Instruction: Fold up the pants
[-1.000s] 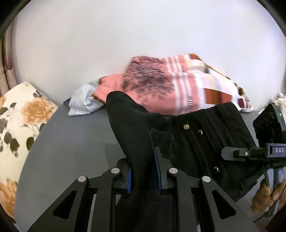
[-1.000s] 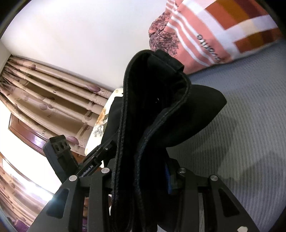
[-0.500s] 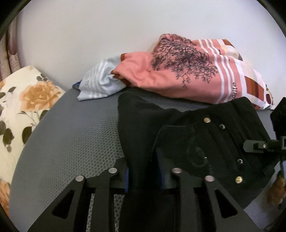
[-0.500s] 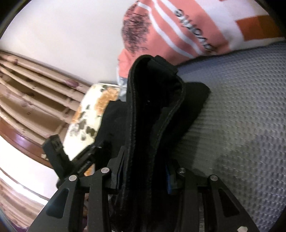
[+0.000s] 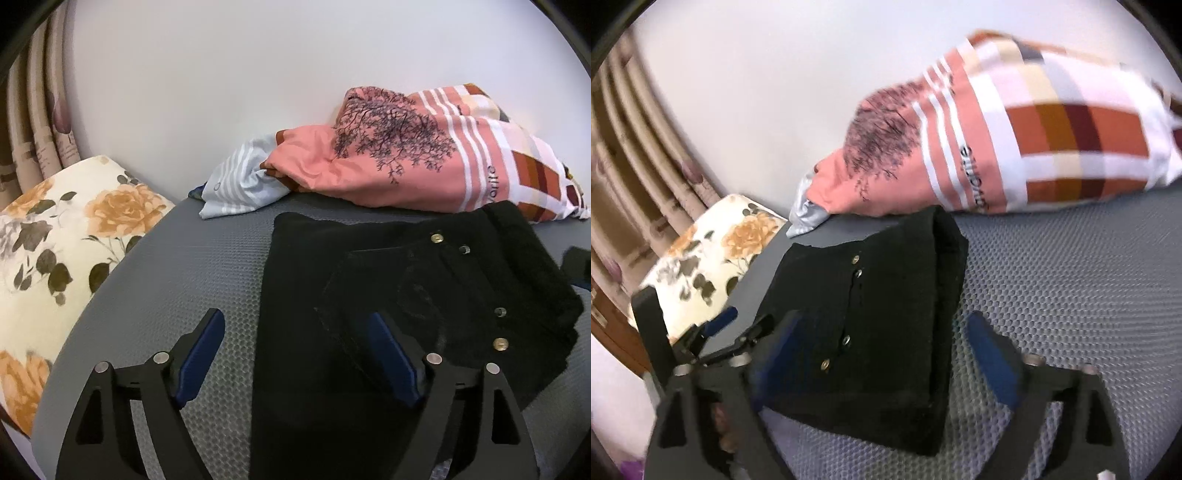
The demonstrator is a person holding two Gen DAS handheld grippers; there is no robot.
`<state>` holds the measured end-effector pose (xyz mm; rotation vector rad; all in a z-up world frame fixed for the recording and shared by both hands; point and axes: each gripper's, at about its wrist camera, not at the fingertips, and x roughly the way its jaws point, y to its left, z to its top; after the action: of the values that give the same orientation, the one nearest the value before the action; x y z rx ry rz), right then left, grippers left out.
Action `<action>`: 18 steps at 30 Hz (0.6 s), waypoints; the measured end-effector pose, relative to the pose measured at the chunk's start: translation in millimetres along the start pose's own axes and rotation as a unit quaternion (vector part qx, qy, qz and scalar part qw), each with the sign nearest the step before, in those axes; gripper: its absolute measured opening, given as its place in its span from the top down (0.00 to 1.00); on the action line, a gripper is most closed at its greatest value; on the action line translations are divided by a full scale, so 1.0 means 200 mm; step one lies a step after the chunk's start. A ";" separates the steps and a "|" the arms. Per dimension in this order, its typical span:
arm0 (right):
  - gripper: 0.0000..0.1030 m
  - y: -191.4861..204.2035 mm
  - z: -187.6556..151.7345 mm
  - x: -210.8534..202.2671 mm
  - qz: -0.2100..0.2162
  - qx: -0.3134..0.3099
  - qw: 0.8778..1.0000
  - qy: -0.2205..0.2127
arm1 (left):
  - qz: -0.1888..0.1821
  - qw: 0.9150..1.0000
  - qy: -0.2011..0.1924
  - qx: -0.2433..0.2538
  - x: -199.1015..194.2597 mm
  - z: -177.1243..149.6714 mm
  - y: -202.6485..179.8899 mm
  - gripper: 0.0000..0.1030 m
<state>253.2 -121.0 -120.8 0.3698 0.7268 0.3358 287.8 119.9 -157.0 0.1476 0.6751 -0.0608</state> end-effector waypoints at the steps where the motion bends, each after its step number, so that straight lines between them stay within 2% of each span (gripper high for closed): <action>1: 0.10 0.03 -0.01 -0.01 -0.007 -0.012 1.000 0.001 | -0.003 1.000 -0.002 -0.003 -0.01 0.00 0.00 0.20; 5: 0.10 0.08 -0.08 0.03 -0.029 -0.039 0.999 0.023 | -0.018 0.999 -0.024 -0.017 -0.07 -0.02 -0.02 0.20; 9: 0.10 0.09 -0.15 0.03 -0.053 -0.047 0.997 0.017 | -0.034 0.997 -0.061 -0.032 -0.12 -0.06 -0.02 0.20; 14: 0.05 0.15 -0.21 0.04 -0.083 -0.062 0.995 0.000 | -0.009 0.997 -0.074 -0.032 -0.15 -0.07 -0.02 0.20; 16: 0.01 0.17 -0.23 0.05 -0.088 -0.074 0.993 -0.006 | -0.014 0.997 -0.067 -0.033 -0.13 -0.08 -0.02 0.20; 18: 0.01 0.19 -0.25 0.06 -0.104 -0.084 0.991 -0.008 | -0.004 0.997 -0.061 -0.039 -0.12 -0.08 -0.02 0.19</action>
<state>220.5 -71.0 -145.7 0.1355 0.7087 0.1950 257.7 119.0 -154.6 0.0661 0.5547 -0.0511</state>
